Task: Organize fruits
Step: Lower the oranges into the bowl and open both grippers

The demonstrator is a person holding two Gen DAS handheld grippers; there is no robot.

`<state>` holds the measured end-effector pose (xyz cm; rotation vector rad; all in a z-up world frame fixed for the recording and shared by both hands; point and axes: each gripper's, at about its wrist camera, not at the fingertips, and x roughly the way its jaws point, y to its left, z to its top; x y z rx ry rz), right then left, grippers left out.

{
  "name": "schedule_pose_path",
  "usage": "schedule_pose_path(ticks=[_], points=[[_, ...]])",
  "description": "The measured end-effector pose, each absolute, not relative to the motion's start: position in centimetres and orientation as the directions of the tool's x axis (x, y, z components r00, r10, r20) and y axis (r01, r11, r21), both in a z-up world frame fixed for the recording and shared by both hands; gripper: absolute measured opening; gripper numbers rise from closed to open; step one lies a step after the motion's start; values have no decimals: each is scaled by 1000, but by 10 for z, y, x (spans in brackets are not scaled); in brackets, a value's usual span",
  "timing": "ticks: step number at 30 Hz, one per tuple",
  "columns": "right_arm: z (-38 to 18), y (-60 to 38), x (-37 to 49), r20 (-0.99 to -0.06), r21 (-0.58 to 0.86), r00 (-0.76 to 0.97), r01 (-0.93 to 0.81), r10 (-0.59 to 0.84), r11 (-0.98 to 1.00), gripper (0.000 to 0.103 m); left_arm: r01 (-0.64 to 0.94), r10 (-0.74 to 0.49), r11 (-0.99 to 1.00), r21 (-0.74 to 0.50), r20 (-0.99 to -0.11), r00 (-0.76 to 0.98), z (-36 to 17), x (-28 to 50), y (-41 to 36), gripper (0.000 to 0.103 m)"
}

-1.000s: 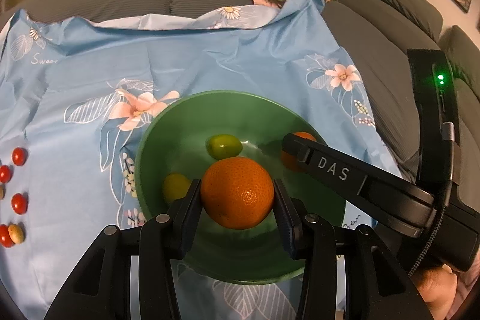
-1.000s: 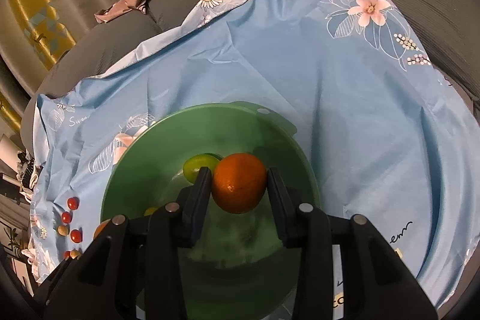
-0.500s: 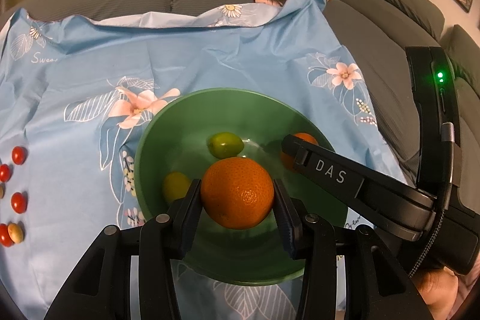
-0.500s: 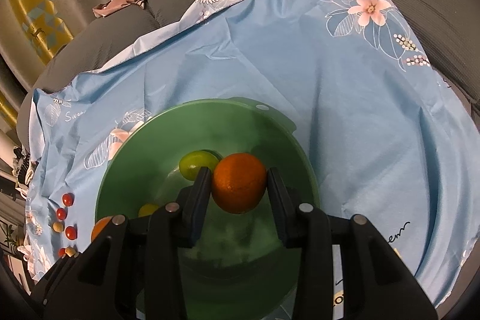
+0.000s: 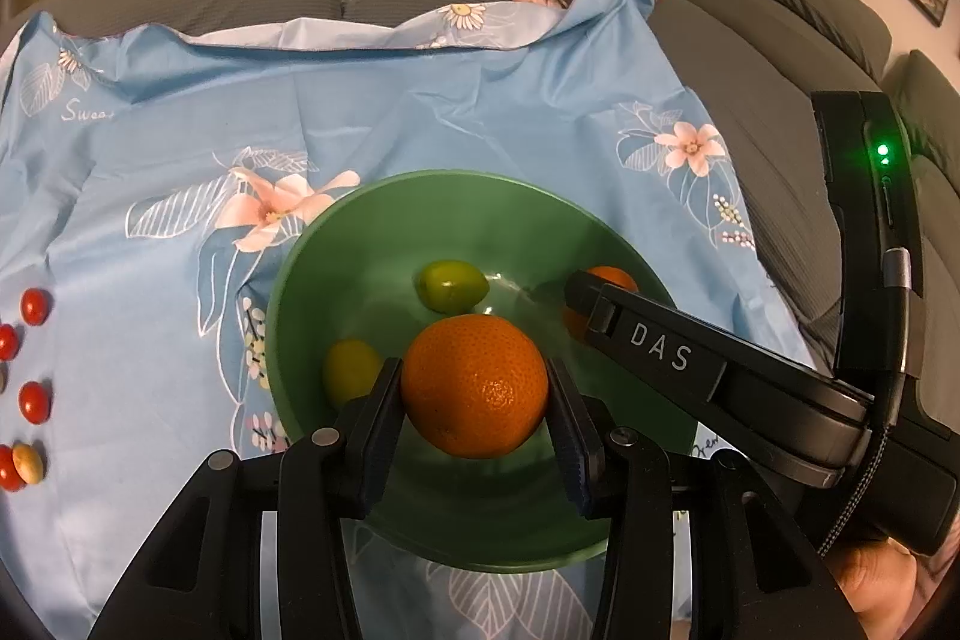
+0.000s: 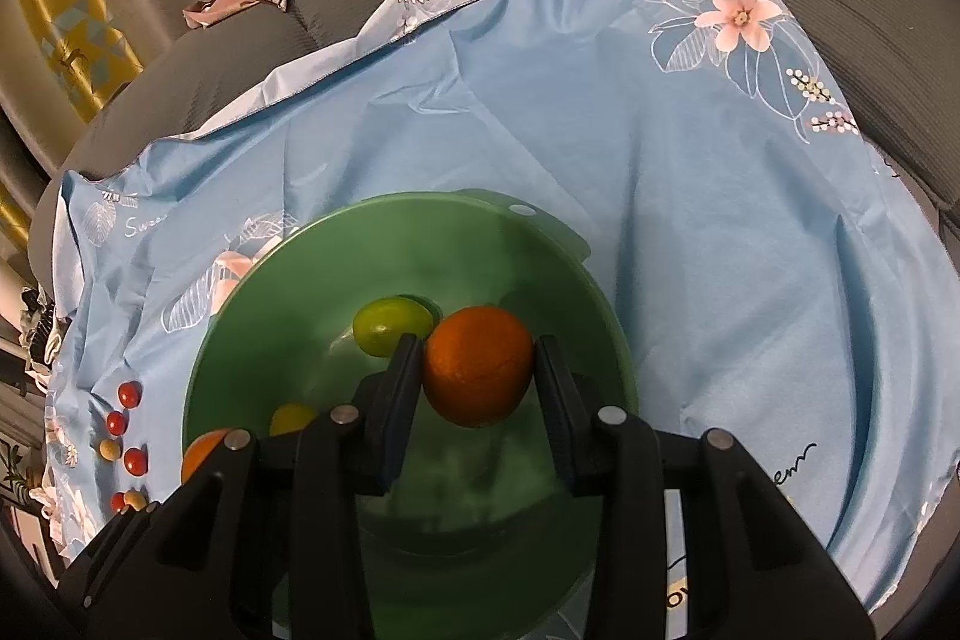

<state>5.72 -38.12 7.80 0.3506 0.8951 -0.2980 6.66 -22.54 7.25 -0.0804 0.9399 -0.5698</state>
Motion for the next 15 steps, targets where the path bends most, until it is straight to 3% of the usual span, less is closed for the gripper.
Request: schedule_pose_path(ticks=[6,10,15], points=[[81,-382,55,-794,169,597,404,-119,899,40,432,-514,844,-319,-711,480,79,65,-223,45],[90,-380,50,-772,182,625,398,-121,899,52,443,-527,836,-323,-696,487,88,63,-219,45],[99,-377,46,-749,197,652,390,-119,900,59,414,-517,848,-331,-690,507,97,62,-202,46]])
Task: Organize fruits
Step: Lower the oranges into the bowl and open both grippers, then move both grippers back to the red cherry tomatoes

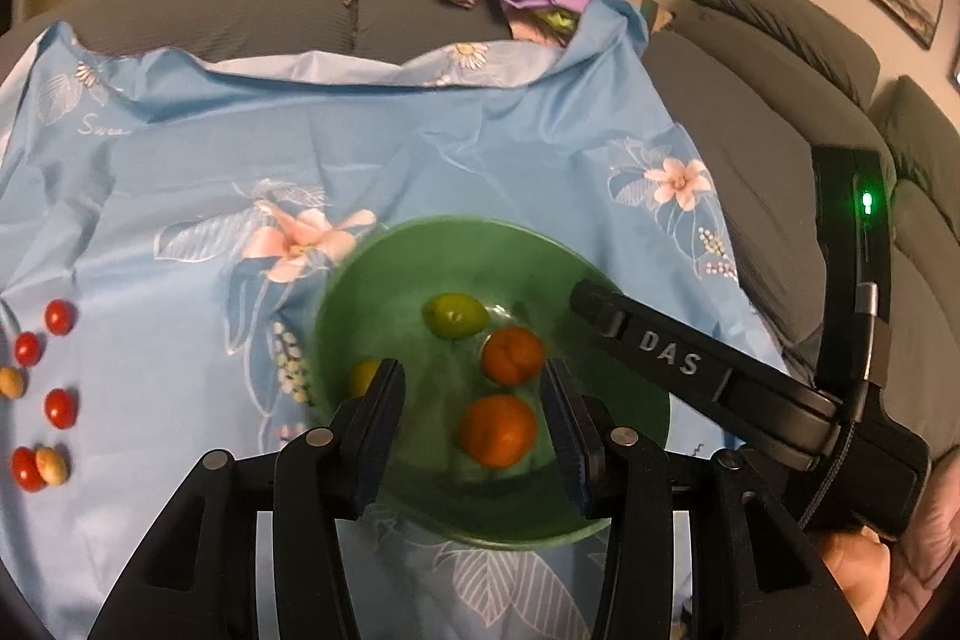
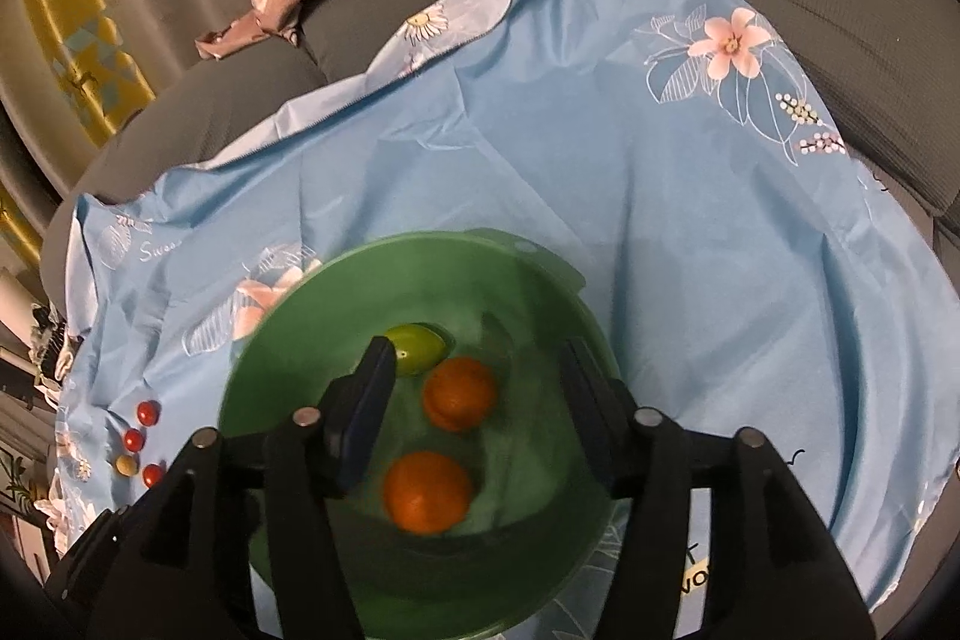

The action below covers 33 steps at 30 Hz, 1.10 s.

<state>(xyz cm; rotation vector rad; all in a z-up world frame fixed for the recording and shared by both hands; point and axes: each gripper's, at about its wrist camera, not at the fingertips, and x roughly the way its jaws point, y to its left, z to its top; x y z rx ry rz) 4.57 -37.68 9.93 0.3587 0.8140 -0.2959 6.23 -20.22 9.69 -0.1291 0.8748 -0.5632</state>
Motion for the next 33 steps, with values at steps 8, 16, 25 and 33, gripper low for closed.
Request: schedule_pose_path(ticks=[8,16,25,33], points=[[110,-364,45,-726,193,680,350,-107,917,60,261,-411,911,-318,-665,624,112,57,-140,47],[121,-333,49,-699,171,710,277,-82,946,62,76,-238,961,-266,-656,717,119,55,-64,47],[123,-286,59,-694,128,720,145,-16,981,64,-197,-23,952,-235,-696,718,112,58,20,47],[114,-230,71,-696,180,699,-53,165,982,64,-301,44,928,-220,-737,675,100,59,54,47]])
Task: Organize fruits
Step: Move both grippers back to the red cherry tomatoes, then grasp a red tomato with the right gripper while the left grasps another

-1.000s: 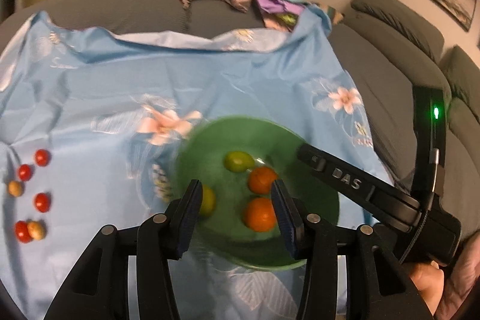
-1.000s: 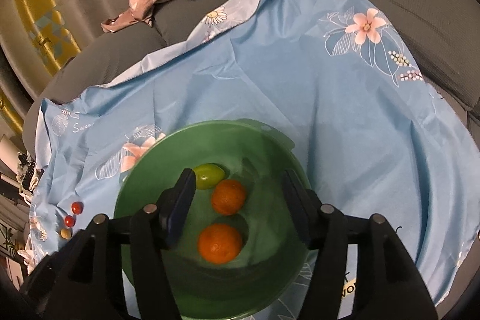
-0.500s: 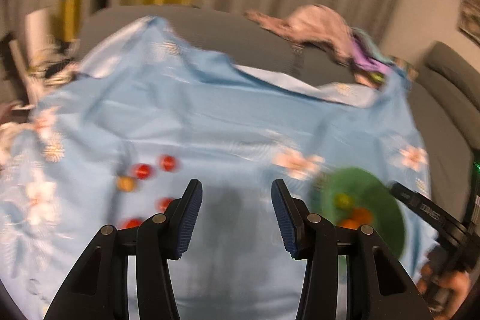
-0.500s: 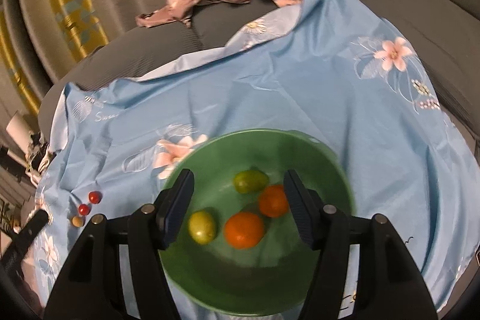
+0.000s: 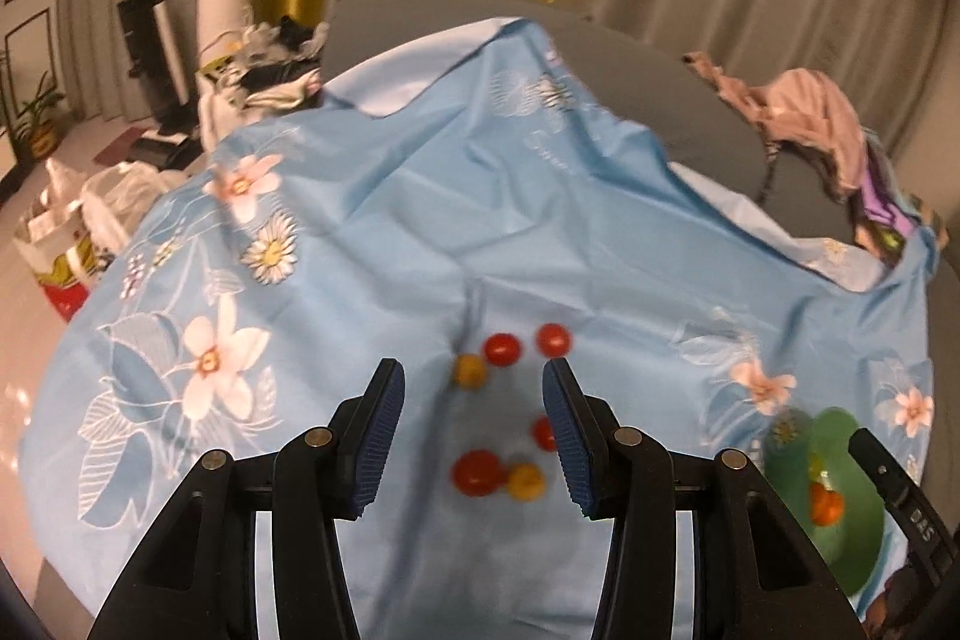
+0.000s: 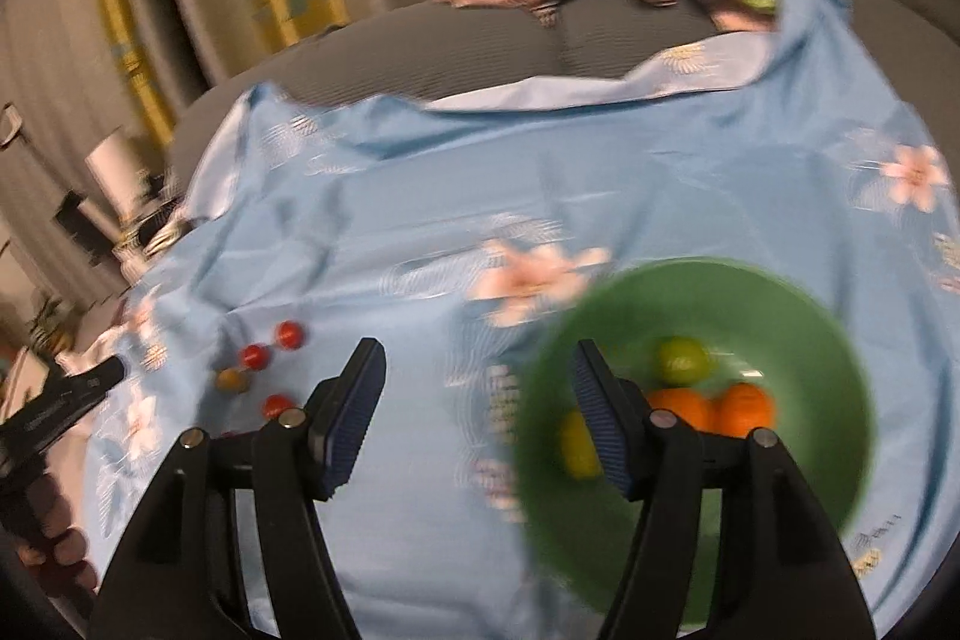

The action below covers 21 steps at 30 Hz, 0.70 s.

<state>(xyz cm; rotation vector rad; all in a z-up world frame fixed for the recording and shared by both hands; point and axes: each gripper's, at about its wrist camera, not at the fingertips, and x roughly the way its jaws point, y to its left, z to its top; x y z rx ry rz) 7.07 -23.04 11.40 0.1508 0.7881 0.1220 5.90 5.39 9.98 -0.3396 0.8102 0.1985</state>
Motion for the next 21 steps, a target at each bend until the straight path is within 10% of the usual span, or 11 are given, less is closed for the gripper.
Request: schedule_pose_path(ticks=[9,21], points=[[68,-138,109,-743,331,508,-286,435,899,51,-302,-45,914,-272,-806,590,68,67,56,47],[6,-83,152,-825,342,346,-325,448,882,30,-307,-45,929,-208,-884,465,21,79,36,41]])
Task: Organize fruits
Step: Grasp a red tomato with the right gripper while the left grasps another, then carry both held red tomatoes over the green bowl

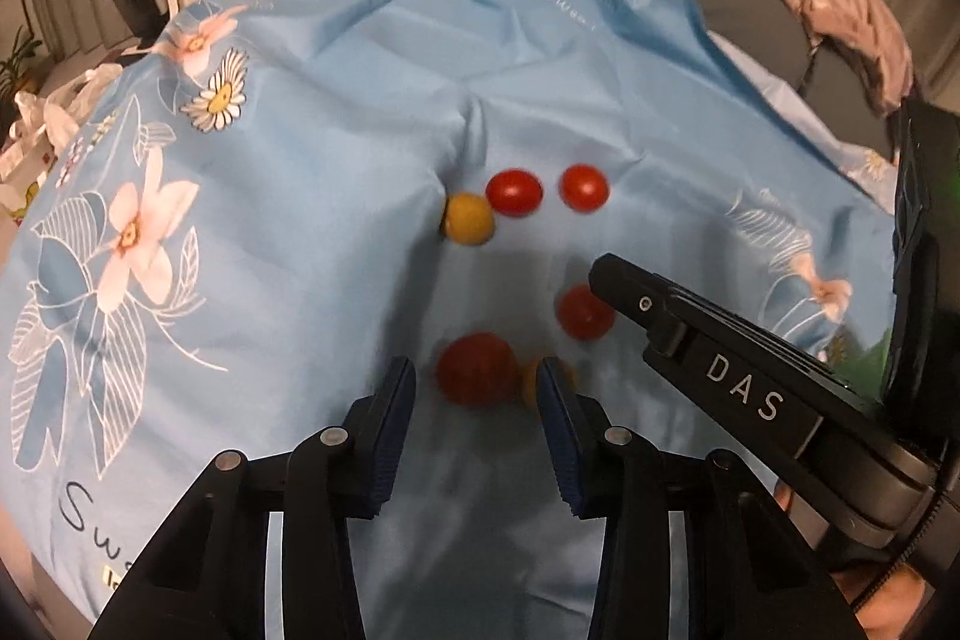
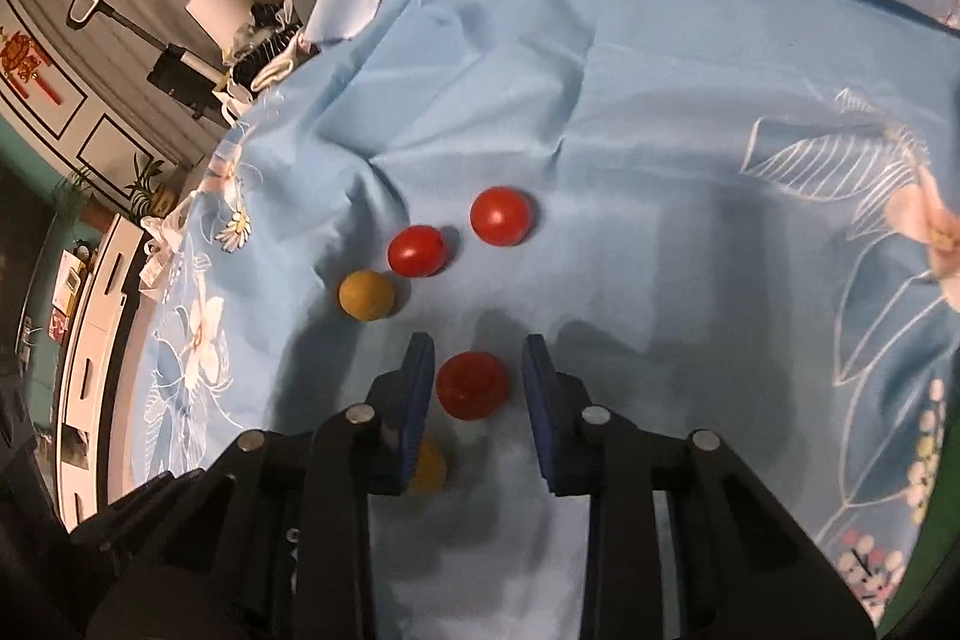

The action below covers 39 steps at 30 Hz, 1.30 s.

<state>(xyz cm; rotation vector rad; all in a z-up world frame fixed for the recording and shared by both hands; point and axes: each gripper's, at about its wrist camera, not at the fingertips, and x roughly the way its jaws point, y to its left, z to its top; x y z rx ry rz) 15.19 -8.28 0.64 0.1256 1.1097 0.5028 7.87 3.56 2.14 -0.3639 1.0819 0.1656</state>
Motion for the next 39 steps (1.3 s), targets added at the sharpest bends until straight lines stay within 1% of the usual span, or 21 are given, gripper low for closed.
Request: schedule_pose_path(ticks=[2,7,9,11,12,18,26,32,39], points=[[3,-82,153,-830,344,333,-327,448,880,30,-315,-43,927,-204,-892,450,17,80,35,39],[-5,-79,151,-834,355,308,-334,457,873,31,-324,-29,927,-190,-897,442,9,84,34,38],[-7,-76,150,-835,353,304,-342,458,871,31,-326,-53,922,-211,-900,433,4,86,34,38],[-9,-76,151,-832,357,307,-342,462,870,29,-334,-62,917,-218,-905,421,0,88,34,33],[-9,-76,151,-830,361,309,-339,465,869,27,-331,-55,919,-214,-901,431,0,88,34,33],[-8,-86,149,-824,390,309,-300,476,871,27,-318,-46,925,-208,-893,448,4,87,31,32],[26,-116,131,-772,411,404,-271,490,870,26,-238,-78,942,-236,-844,530,36,78,10,32],[56,-138,115,-729,400,496,-249,471,882,26,-172,-86,956,-236,-790,607,64,68,-7,32],[85,-167,95,-683,380,589,-219,432,899,26,-94,-131,962,-257,-735,665,88,59,-24,32]])
